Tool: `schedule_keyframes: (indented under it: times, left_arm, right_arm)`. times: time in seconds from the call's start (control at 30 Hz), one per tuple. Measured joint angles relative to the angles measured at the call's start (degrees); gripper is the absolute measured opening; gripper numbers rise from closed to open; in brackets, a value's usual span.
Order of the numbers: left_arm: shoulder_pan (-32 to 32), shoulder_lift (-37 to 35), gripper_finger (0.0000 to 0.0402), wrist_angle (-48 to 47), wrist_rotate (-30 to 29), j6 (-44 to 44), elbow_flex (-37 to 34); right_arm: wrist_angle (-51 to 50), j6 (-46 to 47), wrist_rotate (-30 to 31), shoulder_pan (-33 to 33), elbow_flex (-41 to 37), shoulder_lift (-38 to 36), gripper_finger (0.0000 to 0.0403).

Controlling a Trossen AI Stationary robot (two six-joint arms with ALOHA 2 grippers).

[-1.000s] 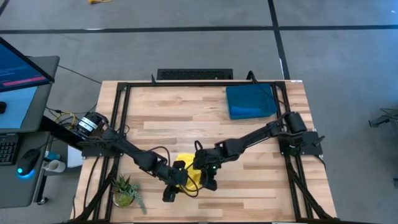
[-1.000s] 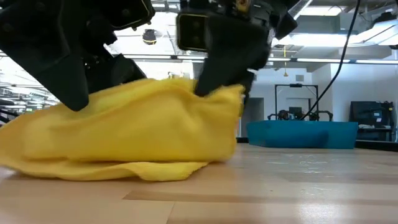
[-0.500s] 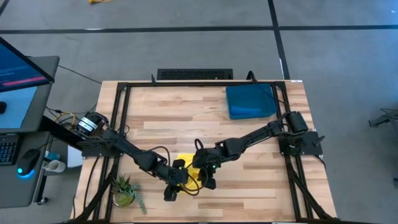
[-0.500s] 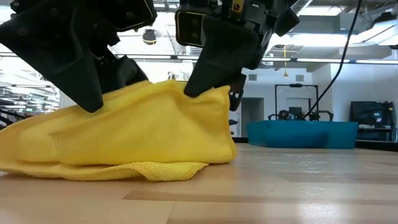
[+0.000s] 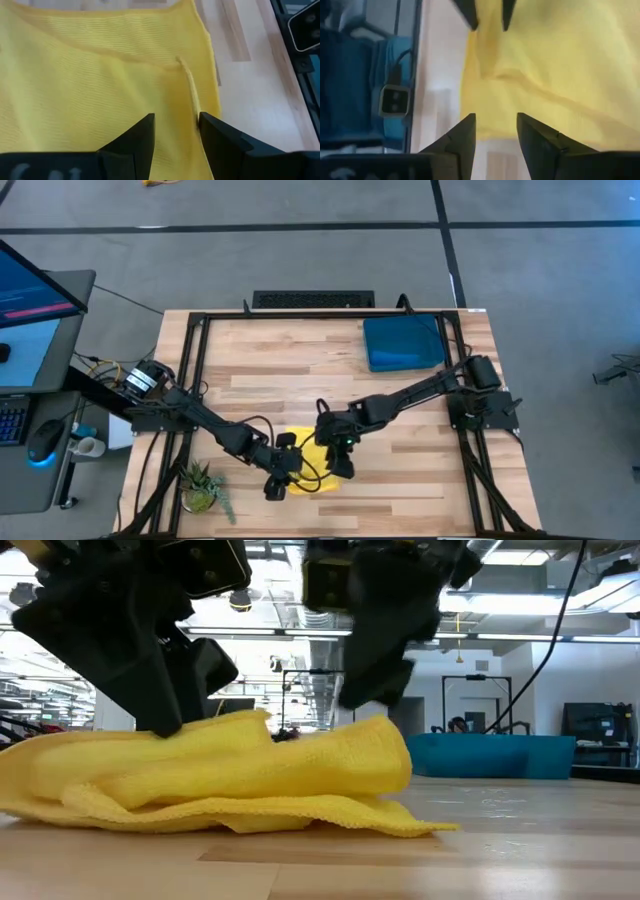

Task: Roll microfiber towels into tight, uniform cylinder then place into a basket
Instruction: Roll the yellow microfiber cloth

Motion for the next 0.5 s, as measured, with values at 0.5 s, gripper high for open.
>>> schedule_keyframes:
  times: [0.5]
  left_arm:
    - [-0.50,0.02,0.0145,0.07,-0.12,0.02,0.00]
  right_arm:
    - [-9.75,-11.97,20.34,10.37,-6.66,-16.41,0.0159]
